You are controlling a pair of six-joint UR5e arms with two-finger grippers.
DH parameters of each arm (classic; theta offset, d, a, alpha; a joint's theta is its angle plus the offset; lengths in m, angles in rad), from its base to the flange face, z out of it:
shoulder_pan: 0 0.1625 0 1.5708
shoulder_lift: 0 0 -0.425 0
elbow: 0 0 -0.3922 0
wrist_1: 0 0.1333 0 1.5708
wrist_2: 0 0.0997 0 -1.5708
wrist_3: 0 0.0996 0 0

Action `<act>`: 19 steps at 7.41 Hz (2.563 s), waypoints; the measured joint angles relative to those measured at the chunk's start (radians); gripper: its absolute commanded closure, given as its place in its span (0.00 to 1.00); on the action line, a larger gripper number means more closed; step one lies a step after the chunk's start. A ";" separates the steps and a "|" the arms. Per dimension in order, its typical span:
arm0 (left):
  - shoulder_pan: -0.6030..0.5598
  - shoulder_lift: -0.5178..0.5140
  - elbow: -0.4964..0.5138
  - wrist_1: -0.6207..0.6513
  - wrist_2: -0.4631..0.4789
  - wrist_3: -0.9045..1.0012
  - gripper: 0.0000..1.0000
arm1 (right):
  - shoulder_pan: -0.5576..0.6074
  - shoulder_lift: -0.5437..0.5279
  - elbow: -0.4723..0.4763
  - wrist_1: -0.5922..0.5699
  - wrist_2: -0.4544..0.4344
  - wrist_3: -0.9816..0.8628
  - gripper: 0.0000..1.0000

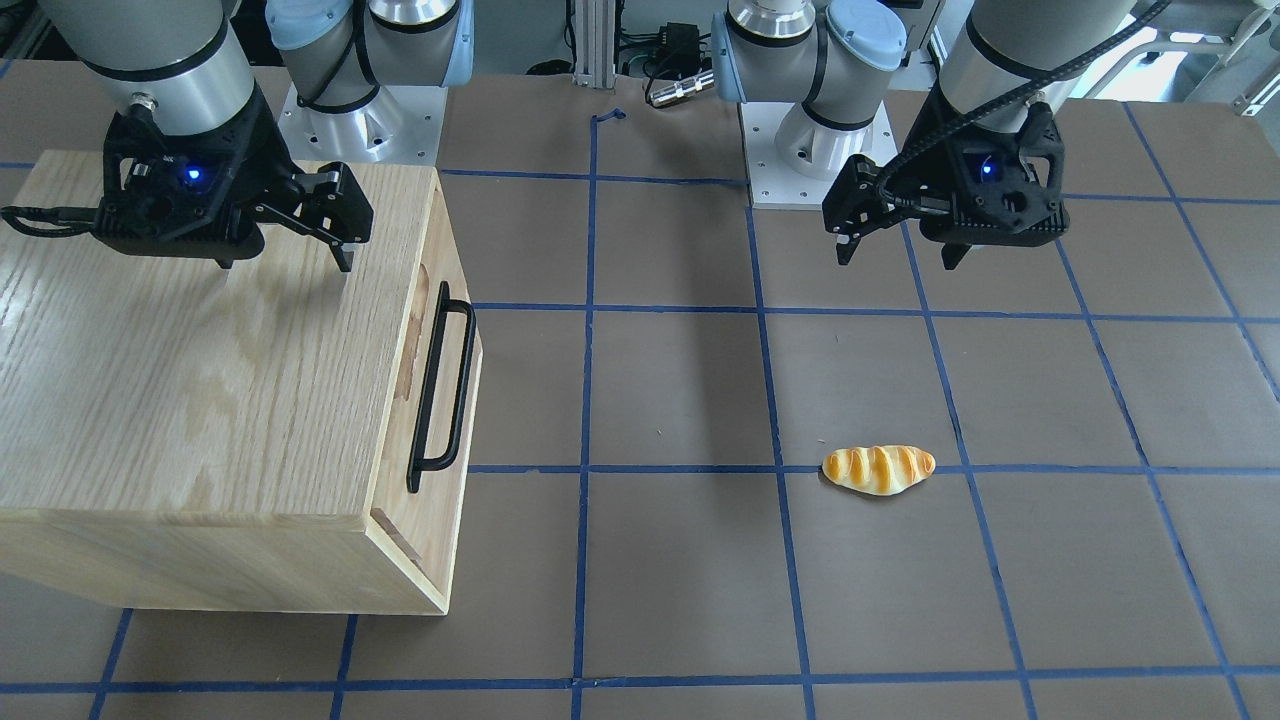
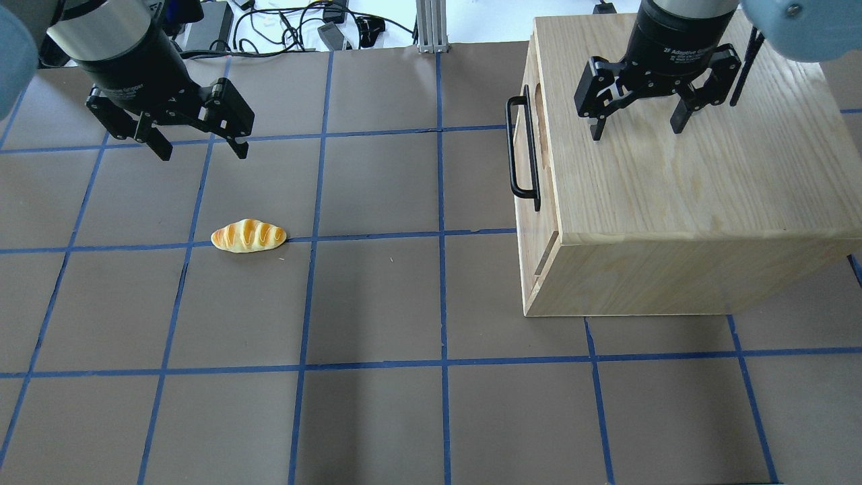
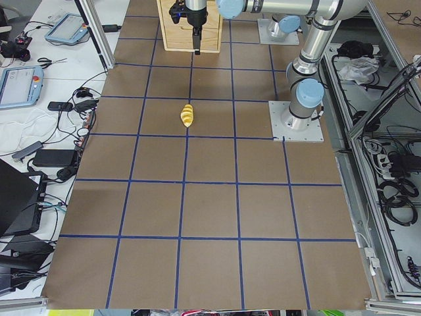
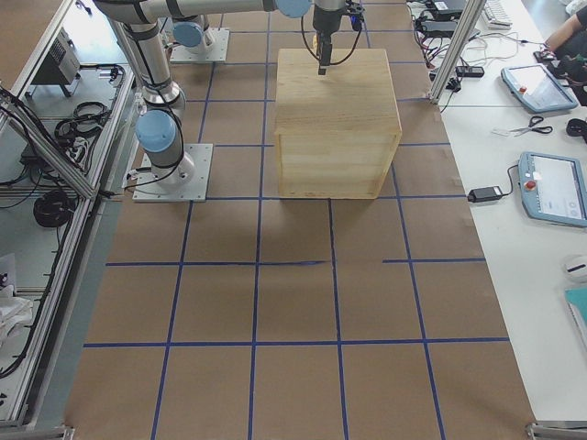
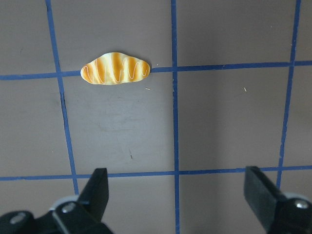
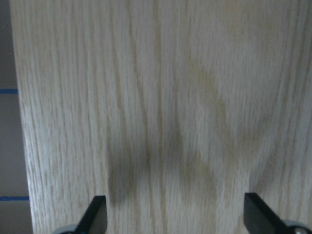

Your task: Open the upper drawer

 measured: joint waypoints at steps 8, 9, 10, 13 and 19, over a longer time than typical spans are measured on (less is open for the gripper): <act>-0.001 0.019 -0.010 -0.010 -0.002 -0.005 0.00 | 0.000 0.000 0.000 0.000 0.000 0.001 0.00; 0.002 0.018 -0.009 -0.012 0.000 -0.006 0.00 | 0.000 0.000 0.000 0.000 0.000 0.001 0.00; 0.006 0.019 -0.005 -0.020 0.000 -0.004 0.00 | 0.000 0.000 0.000 0.000 0.000 0.001 0.00; 0.010 0.018 0.023 -0.041 -0.003 -0.002 0.00 | -0.001 0.000 0.000 0.000 0.000 0.002 0.00; 0.016 0.008 0.016 -0.039 -0.010 -0.007 0.00 | 0.000 0.000 0.001 0.000 0.000 0.000 0.00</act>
